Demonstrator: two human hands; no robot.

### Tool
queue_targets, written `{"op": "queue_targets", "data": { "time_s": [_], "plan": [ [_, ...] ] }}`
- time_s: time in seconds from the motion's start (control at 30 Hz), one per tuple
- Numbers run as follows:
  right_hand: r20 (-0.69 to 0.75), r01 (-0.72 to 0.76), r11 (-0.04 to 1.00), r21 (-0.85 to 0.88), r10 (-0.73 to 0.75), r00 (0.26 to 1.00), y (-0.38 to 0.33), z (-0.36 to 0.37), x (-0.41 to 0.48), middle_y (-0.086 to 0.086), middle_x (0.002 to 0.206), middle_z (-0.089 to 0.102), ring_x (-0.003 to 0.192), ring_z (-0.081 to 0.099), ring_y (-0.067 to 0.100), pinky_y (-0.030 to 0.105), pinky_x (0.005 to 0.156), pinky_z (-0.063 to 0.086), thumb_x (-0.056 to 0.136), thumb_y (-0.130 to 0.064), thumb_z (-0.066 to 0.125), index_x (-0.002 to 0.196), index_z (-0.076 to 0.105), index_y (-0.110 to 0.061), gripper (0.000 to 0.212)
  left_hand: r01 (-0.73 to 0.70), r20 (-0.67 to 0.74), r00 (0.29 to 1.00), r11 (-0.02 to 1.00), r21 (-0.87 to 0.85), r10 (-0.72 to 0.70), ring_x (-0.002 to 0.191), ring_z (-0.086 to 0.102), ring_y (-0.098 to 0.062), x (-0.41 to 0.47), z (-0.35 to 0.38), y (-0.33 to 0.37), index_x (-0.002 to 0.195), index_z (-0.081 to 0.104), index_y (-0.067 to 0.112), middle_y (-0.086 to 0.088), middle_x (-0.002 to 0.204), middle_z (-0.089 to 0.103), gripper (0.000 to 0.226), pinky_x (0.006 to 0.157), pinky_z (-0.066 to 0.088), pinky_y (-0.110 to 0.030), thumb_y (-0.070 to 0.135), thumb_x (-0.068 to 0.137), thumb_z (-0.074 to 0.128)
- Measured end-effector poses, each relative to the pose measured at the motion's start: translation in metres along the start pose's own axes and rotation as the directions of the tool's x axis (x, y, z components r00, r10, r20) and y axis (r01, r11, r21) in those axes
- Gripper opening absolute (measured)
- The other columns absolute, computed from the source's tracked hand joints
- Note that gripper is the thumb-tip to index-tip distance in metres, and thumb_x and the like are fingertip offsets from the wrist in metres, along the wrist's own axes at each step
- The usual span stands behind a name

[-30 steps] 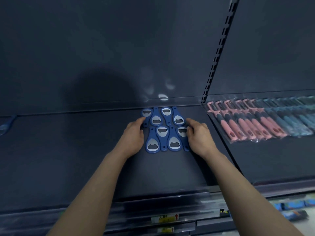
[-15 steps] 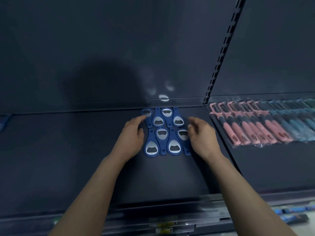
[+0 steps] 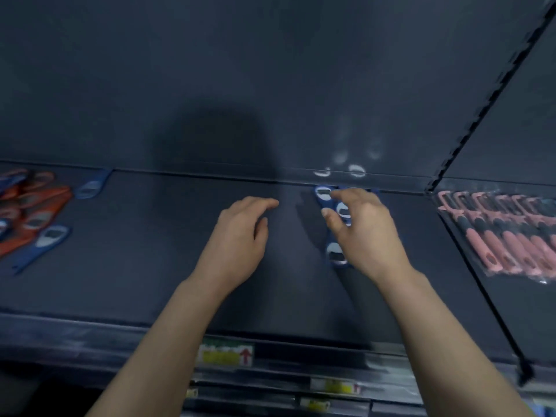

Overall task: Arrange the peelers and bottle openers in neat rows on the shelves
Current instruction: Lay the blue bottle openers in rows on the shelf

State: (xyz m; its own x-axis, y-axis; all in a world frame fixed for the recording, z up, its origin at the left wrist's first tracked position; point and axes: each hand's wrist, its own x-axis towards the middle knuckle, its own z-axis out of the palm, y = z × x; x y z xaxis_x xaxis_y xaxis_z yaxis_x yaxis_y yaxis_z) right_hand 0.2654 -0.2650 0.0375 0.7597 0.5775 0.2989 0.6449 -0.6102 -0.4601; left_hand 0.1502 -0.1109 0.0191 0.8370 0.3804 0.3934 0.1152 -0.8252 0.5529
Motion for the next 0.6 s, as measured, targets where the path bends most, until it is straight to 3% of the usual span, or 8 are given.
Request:
{"op": "queue_targets", "data": {
  "time_s": [0.1,0.2,0.37,0.6],
  "plan": [
    [0.018,0.07,0.997,-0.029,-0.07,0.997,-0.056,0.022,0.003,0.01,0.125,0.058,0.118,0.047,0.029,0.038,0.101,0.036,0.091,-0.026,0.057,0.125,0.056,-0.007,0.039,0.01,-0.037,0.999,0.997,0.08,-0.007,0.111,0.049,-0.011,-0.019,-0.045,-0.035,0.121,0.059,0.016,0.005,0.118,0.059,0.033,0.09,0.022,-0.013,0.004,0.091,0.049],
    [0.042,0.135,0.99,-0.034,-0.133,0.99,-0.117,0.05,0.007,0.008,0.126,0.057,0.118,0.046,0.027,0.037,0.1,0.035,0.092,-0.028,0.056,0.127,0.055,-0.009,0.04,0.072,-0.091,0.994,0.991,0.111,-0.062,0.11,0.05,-0.012,-0.038,-0.095,-0.077,0.12,0.06,0.015,0.004,0.117,0.06,0.033,0.088,0.021,-0.011,0.003,0.091,0.05],
    [0.088,0.241,0.97,0.027,-0.243,0.966,-0.213,0.103,0.013,0.005,0.127,0.056,0.118,0.045,0.023,0.035,0.101,0.035,0.093,-0.029,0.055,0.128,0.054,-0.009,0.041,0.164,-0.168,0.975,0.981,0.099,-0.146,0.111,0.053,-0.017,-0.069,-0.165,-0.145,0.118,0.06,0.012,-0.001,0.117,0.06,0.032,0.096,0.037,-0.027,0.001,0.09,0.051],
    [0.183,0.354,0.932,0.08,-0.362,0.914,-0.298,0.161,0.024,0.002,0.135,0.05,0.125,0.039,0.018,0.03,0.106,0.028,0.095,-0.033,0.05,0.135,0.048,-0.014,0.044,0.293,-0.241,0.932,0.954,0.065,-0.27,0.111,0.054,-0.016,-0.102,-0.224,-0.21,0.118,0.061,0.013,0.001,0.117,0.061,0.033,0.096,0.042,-0.032,0.0,0.09,0.05]
  ]
}}
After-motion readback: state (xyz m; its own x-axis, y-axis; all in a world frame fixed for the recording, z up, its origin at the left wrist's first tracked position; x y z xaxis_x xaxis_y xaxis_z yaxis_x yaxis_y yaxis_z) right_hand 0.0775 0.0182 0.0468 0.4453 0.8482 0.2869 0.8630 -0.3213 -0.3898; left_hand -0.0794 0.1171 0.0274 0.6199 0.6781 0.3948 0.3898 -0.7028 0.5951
